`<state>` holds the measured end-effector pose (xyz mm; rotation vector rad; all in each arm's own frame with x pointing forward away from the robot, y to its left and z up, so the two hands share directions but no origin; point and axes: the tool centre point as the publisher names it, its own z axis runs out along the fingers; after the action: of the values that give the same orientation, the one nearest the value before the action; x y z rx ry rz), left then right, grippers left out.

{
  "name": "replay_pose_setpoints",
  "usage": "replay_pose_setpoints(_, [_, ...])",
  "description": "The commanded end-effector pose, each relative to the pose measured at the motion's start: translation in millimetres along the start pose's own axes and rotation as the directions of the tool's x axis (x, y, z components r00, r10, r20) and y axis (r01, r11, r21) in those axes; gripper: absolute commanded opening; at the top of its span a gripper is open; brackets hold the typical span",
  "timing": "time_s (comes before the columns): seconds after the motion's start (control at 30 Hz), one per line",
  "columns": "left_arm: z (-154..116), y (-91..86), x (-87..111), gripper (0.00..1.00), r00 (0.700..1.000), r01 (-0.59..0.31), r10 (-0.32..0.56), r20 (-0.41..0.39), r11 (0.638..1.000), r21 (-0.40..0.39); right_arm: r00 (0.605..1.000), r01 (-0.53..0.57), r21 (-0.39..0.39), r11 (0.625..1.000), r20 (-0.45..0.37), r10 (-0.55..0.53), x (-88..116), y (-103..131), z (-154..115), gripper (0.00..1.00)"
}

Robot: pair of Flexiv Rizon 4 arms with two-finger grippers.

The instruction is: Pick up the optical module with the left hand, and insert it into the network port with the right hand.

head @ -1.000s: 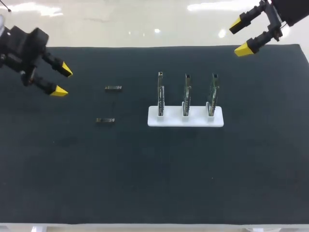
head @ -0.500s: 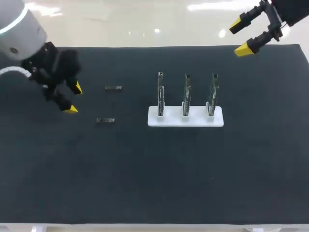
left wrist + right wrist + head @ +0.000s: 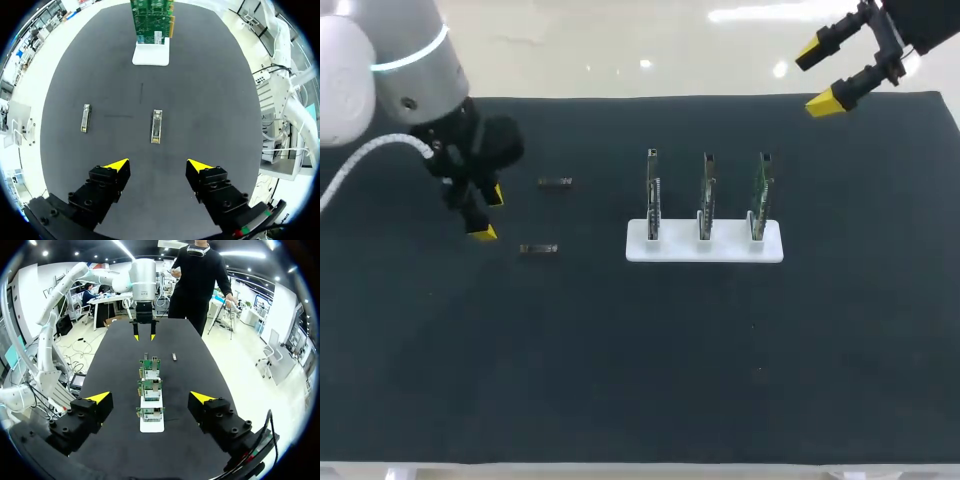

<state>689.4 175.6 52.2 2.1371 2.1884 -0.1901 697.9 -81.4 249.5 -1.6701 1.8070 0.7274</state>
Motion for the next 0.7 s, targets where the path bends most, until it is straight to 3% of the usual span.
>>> replay_pose_setpoints(0.03, [8.9,8.2,-4.1,1.00,1.000,-0.008,0.008,-0.020,1.000,0.017,1.000,0.001,0.000,1.000,0.002,-0.001,0.2,0.2,0.2,1.00])
replay_pose_setpoints(0.7, [37.9,7.3,-9.3,1.00,0.999,-0.031,0.033,-0.044,0.999,0.042,1.000,0.001,0.000,1.000,0.002,-0.001,0.2,0.2,0.2,1.00])
